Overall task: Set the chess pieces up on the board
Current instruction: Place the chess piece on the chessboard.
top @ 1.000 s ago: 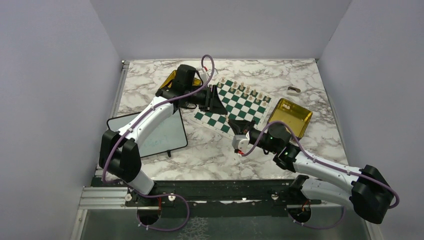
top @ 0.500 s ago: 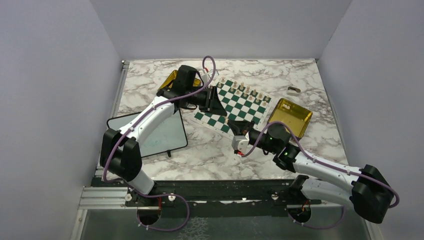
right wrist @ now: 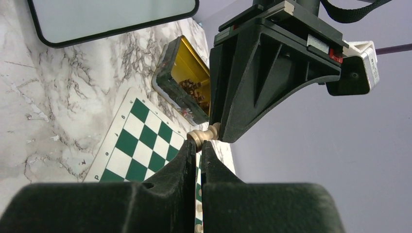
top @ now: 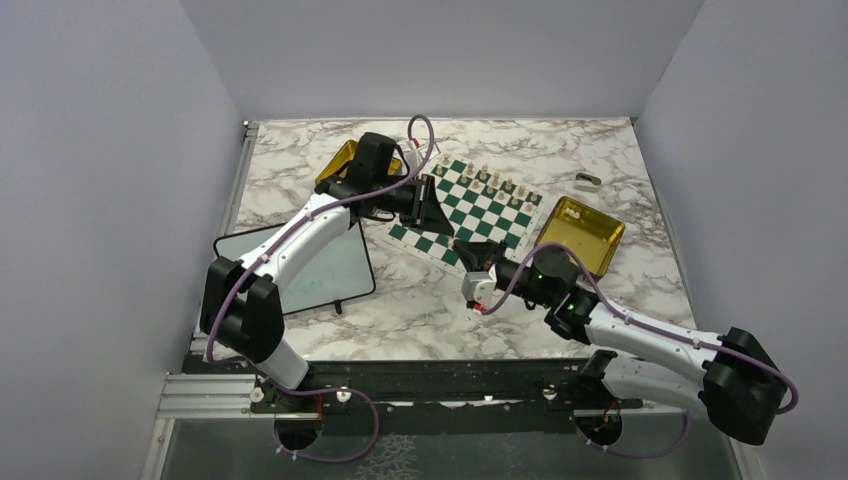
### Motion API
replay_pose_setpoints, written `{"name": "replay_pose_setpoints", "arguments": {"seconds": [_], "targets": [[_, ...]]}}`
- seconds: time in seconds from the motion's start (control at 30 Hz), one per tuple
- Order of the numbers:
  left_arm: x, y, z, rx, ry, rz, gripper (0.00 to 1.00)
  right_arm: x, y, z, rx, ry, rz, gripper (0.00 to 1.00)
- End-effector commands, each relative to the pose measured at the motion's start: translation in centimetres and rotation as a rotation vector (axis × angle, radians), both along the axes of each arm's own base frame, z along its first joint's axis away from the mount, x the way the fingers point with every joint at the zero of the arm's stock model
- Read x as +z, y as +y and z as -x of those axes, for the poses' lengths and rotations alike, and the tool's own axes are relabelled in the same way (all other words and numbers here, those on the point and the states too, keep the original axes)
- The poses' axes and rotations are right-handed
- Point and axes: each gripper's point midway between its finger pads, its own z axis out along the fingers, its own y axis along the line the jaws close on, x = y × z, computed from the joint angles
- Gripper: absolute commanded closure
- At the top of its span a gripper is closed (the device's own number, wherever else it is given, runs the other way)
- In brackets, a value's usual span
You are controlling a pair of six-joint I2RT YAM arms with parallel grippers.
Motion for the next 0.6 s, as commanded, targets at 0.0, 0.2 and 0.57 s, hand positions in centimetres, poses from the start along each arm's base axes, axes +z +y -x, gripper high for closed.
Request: {"name": "replay_pose_setpoints", "arguments": {"seconds": [0.0,0.2,0.57], "targets": [[0.0,-0.1,0.8,-0.037,0.004,0.013,0.84,0.9,0.4,-0.2,0.001,-0.02,-0.005,0.94],[0.2,-0.1,0.2,-0.015,-0.019,0.004,0.95,0.2,0.2,-0.6,-0.033,0.036,-0.018,0.85],[2.3,0.4,-6.0,0.235,-0.224,-0.091,0.95,-0.1,0.4,0.7,-0.065,0.492,-0.281,0.41]]}}
